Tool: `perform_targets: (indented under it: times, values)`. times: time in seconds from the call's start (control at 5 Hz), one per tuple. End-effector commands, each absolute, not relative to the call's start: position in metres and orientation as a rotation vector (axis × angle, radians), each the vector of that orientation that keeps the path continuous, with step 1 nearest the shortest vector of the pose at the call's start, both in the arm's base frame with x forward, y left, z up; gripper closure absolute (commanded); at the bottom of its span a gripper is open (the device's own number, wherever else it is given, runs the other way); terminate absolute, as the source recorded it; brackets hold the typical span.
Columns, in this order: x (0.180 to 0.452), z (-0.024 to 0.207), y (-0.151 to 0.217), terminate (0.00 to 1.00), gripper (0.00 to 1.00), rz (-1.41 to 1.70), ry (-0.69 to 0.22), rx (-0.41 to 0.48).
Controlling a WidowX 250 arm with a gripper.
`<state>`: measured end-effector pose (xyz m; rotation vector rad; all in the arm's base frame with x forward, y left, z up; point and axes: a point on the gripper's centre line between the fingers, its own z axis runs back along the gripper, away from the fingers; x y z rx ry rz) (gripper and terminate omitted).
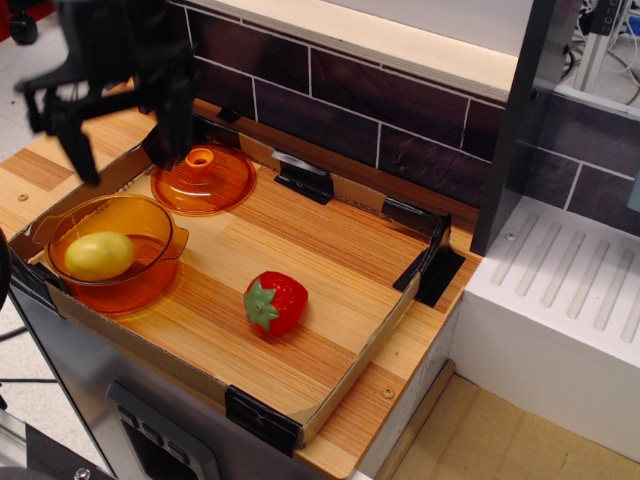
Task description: Put potato in pot
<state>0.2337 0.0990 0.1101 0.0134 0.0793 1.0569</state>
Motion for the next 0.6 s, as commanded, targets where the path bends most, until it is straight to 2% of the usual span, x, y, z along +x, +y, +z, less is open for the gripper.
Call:
perform_targets:
  times: [0.0,0.2,0.4]
  values:
    - [0.2520,0.1486,0.0974,0.00,0.00,1.054,0.042,-0.010]
    - [0.2520,0.1486,0.0974,0.00,0.00,1.054,0.042,-0.010]
    - [0.2520,0.1486,0.0974,1.00,0.00,1.054,0.042,-0.010]
